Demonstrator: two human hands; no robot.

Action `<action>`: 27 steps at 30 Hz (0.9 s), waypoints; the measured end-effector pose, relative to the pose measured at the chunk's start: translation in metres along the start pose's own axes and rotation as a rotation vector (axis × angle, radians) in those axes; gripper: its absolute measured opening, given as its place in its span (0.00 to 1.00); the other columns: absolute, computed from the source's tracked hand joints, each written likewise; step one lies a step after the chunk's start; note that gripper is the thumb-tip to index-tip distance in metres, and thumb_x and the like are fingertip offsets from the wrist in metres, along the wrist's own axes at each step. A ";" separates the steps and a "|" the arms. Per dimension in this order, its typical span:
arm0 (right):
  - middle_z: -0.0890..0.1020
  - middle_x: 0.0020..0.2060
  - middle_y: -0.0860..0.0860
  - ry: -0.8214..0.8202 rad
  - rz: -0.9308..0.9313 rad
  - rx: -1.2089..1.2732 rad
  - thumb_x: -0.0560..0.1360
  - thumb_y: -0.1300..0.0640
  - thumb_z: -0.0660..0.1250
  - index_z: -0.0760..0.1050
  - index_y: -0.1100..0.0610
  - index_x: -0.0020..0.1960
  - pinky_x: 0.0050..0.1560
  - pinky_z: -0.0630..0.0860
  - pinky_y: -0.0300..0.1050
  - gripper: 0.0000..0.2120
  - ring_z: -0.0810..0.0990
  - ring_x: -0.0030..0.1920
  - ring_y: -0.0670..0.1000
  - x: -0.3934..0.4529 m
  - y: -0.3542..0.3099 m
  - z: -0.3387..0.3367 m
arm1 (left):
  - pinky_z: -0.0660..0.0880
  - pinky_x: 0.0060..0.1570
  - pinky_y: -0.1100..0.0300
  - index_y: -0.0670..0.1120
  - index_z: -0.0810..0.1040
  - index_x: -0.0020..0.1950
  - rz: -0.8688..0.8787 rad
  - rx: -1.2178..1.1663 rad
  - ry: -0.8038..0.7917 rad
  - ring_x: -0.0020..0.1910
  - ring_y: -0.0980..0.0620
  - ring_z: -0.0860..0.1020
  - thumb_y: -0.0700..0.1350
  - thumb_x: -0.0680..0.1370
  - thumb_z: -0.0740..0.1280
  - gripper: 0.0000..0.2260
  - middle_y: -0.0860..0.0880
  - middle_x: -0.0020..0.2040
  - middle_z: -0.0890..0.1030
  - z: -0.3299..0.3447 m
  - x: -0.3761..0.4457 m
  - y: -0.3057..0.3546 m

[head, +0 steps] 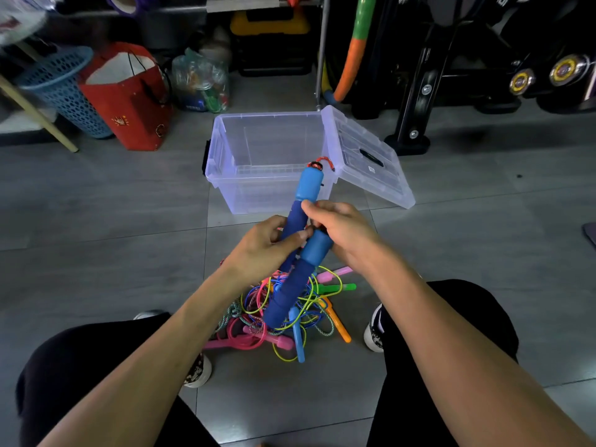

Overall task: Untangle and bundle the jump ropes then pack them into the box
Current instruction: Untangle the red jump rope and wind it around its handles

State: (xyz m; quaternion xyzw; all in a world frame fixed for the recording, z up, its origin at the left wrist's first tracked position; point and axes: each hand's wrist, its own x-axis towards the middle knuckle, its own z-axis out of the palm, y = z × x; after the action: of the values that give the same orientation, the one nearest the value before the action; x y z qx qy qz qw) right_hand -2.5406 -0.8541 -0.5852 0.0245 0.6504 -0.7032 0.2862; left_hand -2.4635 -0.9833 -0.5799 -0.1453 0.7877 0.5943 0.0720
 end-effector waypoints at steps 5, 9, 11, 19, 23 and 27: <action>0.71 0.21 0.48 0.101 0.105 0.412 0.81 0.63 0.59 0.75 0.62 0.44 0.37 0.73 0.43 0.09 0.73 0.23 0.46 0.005 -0.011 -0.008 | 0.73 0.44 0.53 0.39 0.78 0.44 -0.127 0.053 0.042 0.39 0.50 0.76 0.46 0.70 0.73 0.11 0.44 0.37 0.79 -0.017 0.003 -0.003; 0.70 0.21 0.48 0.118 0.135 0.598 0.82 0.64 0.57 0.73 0.61 0.42 0.35 0.73 0.43 0.11 0.72 0.22 0.46 0.000 -0.021 -0.016 | 0.68 0.39 0.62 0.42 0.76 0.48 -0.096 0.140 -0.055 0.36 0.55 0.74 0.44 0.75 0.70 0.07 0.51 0.38 0.76 -0.014 -0.003 -0.005; 0.70 0.22 0.49 0.169 0.139 0.638 0.82 0.64 0.56 0.72 0.61 0.43 0.31 0.74 0.41 0.11 0.71 0.22 0.46 -0.002 -0.022 -0.018 | 0.69 0.35 0.67 0.44 0.74 0.50 -0.075 0.113 -0.089 0.33 0.59 0.75 0.42 0.77 0.68 0.05 0.52 0.38 0.77 -0.011 -0.005 -0.004; 0.74 0.30 0.50 0.345 0.134 0.452 0.78 0.62 0.63 0.73 0.57 0.41 0.32 0.72 0.40 0.07 0.73 0.28 0.46 0.003 -0.018 -0.026 | 0.73 0.32 0.68 0.44 0.72 0.55 0.002 0.086 -0.149 0.31 0.59 0.80 0.41 0.77 0.70 0.10 0.51 0.39 0.80 -0.005 -0.013 0.001; 0.80 0.42 0.53 0.440 0.064 -0.219 0.75 0.52 0.68 0.74 0.56 0.49 0.41 0.75 0.46 0.08 0.79 0.39 0.51 0.002 -0.010 -0.031 | 0.77 0.36 0.63 0.46 0.76 0.54 0.013 0.118 -0.080 0.34 0.56 0.80 0.43 0.75 0.73 0.11 0.48 0.41 0.82 -0.017 -0.009 -0.001; 0.74 0.57 0.50 0.402 -0.321 -0.603 0.76 0.44 0.66 0.71 0.54 0.65 0.58 0.71 0.44 0.21 0.75 0.56 0.50 -0.002 -0.002 -0.031 | 0.76 0.38 0.66 0.50 0.80 0.51 0.014 0.127 -0.026 0.36 0.58 0.80 0.43 0.72 0.76 0.10 0.52 0.41 0.83 -0.027 -0.007 -0.003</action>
State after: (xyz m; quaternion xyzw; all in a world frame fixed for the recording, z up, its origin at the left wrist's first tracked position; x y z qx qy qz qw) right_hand -2.5501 -0.8247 -0.5870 -0.0255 0.8665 -0.4975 0.0336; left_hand -2.4539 -1.0085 -0.5732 -0.1272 0.8238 0.5454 0.0872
